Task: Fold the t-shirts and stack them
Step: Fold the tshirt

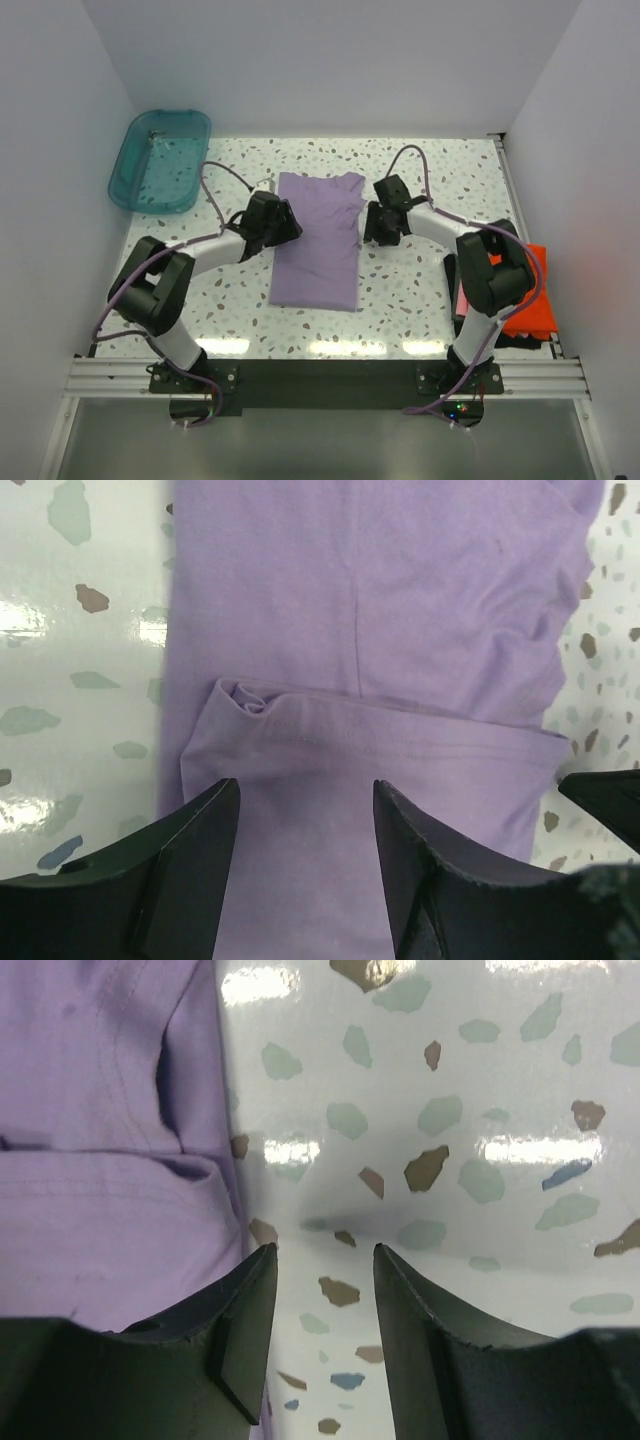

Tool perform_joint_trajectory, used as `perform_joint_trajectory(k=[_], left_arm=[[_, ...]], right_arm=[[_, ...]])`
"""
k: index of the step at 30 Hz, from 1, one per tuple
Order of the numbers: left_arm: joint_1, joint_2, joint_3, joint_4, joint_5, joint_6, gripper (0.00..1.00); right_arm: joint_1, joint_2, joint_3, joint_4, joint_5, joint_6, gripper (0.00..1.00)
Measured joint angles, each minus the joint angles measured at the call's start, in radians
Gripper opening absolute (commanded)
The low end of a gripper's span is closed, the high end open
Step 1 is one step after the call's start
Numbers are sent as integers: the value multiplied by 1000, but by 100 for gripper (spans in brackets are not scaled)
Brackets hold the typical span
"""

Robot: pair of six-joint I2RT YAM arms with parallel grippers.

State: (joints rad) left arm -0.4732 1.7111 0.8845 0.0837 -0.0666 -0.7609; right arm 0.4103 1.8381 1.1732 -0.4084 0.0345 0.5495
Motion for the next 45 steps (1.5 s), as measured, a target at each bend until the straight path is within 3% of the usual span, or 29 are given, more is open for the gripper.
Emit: perform_joint_trajectory(k=[6,11,20,30,40,45], left_arm=[[0,-209,-54,-117,-43,5,60],[-2,-438,-231,-217,-41,-3,53],[-67,-652,-457,-369,45,-16,56],[-67,-661,-522,-291,140,-41,55],[-67,-604,-534,-194,187,-68,43],[-68,-588,-534,-180,187,-69,36]], right_arm=[[41,-185,-124,1,-48,32,48],[177,-362,-326,23,-111,118,47],[290,-480,-561,71,-167,357,47],[314,-541,-639,146,-179,515,47],[314,-502,-652,254,-192,573,46],[314,-458,-640,306,-204,577,36]])
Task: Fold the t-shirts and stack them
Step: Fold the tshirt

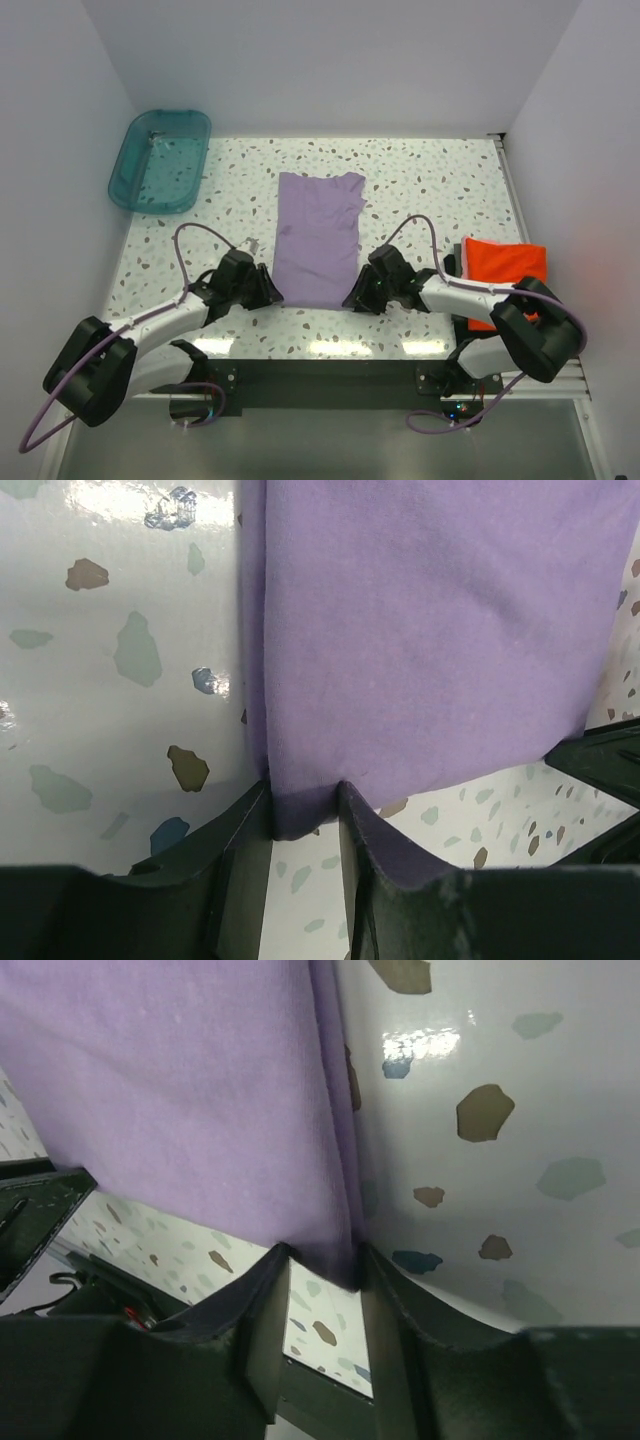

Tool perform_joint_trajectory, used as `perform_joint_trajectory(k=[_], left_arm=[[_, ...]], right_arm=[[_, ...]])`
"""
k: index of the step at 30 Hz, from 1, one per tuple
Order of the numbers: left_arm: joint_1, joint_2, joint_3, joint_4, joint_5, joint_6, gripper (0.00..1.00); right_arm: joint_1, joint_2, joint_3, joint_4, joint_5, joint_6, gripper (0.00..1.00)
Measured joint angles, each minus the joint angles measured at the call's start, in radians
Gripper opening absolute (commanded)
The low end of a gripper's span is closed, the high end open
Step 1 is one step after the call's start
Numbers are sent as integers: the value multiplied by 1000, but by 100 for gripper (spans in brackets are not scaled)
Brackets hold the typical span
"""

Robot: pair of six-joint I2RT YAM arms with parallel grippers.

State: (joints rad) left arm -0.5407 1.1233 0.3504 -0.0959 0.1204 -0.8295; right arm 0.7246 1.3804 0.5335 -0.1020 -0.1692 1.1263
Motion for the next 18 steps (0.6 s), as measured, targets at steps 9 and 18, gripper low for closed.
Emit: perform_joint_trajectory(k=[9,18], left_arm=[[-12,31,-5,36,10,13,0],[-139,-86,-41,-35,-25,-5,0]], right_arm=[[1,20,11,-13,29,-40,1],[96,-88,51,-161,103,-225,0]])
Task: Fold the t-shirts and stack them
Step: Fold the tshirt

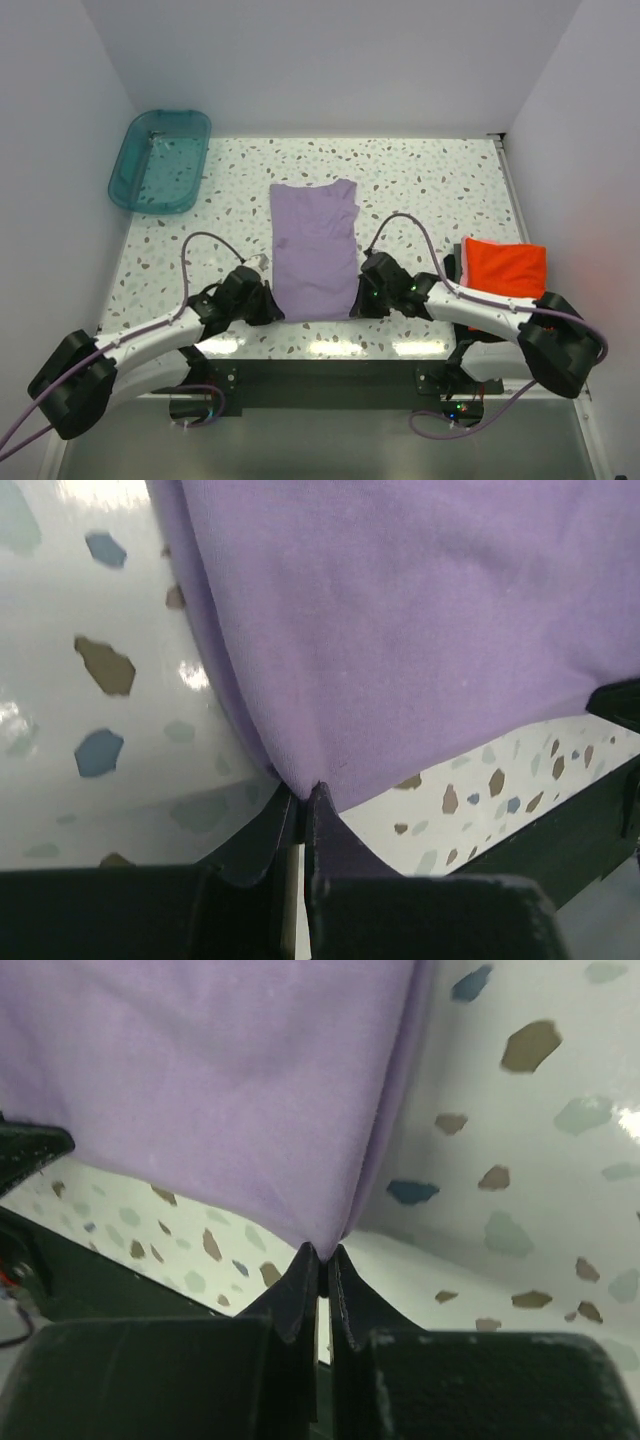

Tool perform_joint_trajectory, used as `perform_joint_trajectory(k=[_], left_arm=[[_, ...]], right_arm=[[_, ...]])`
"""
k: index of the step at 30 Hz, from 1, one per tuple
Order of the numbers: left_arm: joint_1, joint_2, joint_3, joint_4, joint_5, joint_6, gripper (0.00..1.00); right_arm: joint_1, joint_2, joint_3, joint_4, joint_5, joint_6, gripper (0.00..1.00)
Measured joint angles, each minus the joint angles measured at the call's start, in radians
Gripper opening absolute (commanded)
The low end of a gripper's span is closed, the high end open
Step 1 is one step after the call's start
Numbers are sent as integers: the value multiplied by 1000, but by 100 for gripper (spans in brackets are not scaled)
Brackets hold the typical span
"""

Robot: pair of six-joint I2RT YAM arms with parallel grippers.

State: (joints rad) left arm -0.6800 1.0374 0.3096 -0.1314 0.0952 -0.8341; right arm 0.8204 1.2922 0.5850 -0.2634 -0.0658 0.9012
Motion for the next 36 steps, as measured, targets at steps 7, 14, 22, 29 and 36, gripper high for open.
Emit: perform_joint_trajectory(k=[7,14,22,29,36], left_arm=[[-251,-238,-61,-161,-92,-138,0],[-357,-383,32,-318,-227,-224,0],[-311,-198,297,-350,-412,-136,0],[-72,-24,421,-235,-387,15,0],[85,217,539,-97,-336,101,0]], right_arm=[[288,-236,-14,-154,161,-48,0],[373,-388,40,-338,351,-51,0],[319,-285,315,-455,575,-161,0],[97,-126,459,-382,535,-293,0],[-89,97,619,-289,428,-386,0]])
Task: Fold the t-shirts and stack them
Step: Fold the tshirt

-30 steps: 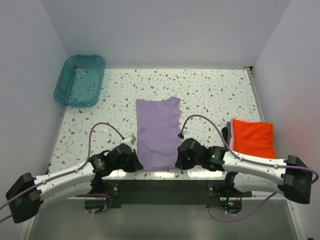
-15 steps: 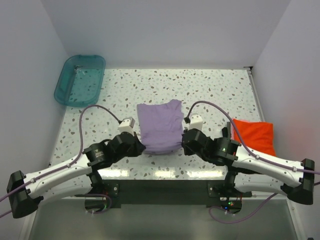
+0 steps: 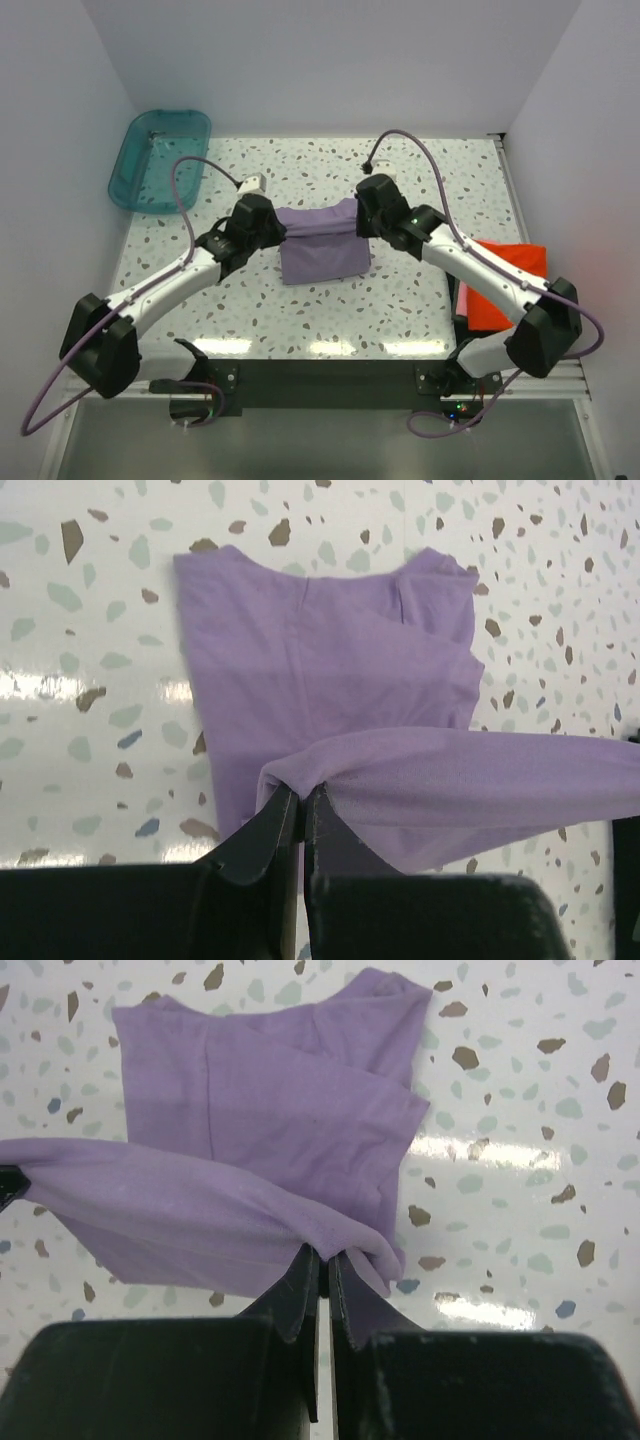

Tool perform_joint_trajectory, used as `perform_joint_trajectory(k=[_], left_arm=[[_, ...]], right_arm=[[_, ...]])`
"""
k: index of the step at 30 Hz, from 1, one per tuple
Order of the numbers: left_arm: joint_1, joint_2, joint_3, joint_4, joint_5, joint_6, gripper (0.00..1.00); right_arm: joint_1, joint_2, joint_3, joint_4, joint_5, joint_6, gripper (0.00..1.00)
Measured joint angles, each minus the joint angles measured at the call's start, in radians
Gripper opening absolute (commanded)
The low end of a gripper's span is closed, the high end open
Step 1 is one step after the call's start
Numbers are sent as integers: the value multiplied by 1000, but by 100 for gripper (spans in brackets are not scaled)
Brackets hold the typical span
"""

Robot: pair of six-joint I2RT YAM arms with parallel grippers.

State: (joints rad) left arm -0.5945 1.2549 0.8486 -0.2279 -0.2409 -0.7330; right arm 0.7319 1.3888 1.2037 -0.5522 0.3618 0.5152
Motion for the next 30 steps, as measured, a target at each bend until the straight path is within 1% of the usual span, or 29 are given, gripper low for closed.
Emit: perform_joint_trajectory(k=[6,10,11,13,14,16,17,19,22,25,26,30], left_arm=[[108,237,112,126,45,13,0],[169,456,265,184,63,13,0],[179,497,297,194,67,13,0],[202,580,357,219,78,13,0],[212,615,385,223,84,13,12],[235,677,435,227,97,19,37],[246,699,452,230,100,19,48],[274,722,462,242,112,18,57],[309,716,462,254,122,21,60],[331,681,460,253,124,20,58],[333,660,454,249,124,20,55],[322,537,381,233,119,4,51]], right_arm=[[-159,216,153,74,-125,-38,0],[-262,419,291,116,-228,-45,0],[-281,473,333,125,-246,-46,3],[-311,566,407,134,-277,-48,16],[-323,615,455,130,-293,-50,36],[-343,715,562,127,-310,-68,52],[-350,761,622,110,-313,-77,62],[-363,824,708,94,-314,-101,70],[-377,835,736,61,-312,-119,70],[-383,821,731,47,-312,-129,69],[-384,809,715,49,-313,-132,69],[-384,757,596,56,-348,-143,69]])
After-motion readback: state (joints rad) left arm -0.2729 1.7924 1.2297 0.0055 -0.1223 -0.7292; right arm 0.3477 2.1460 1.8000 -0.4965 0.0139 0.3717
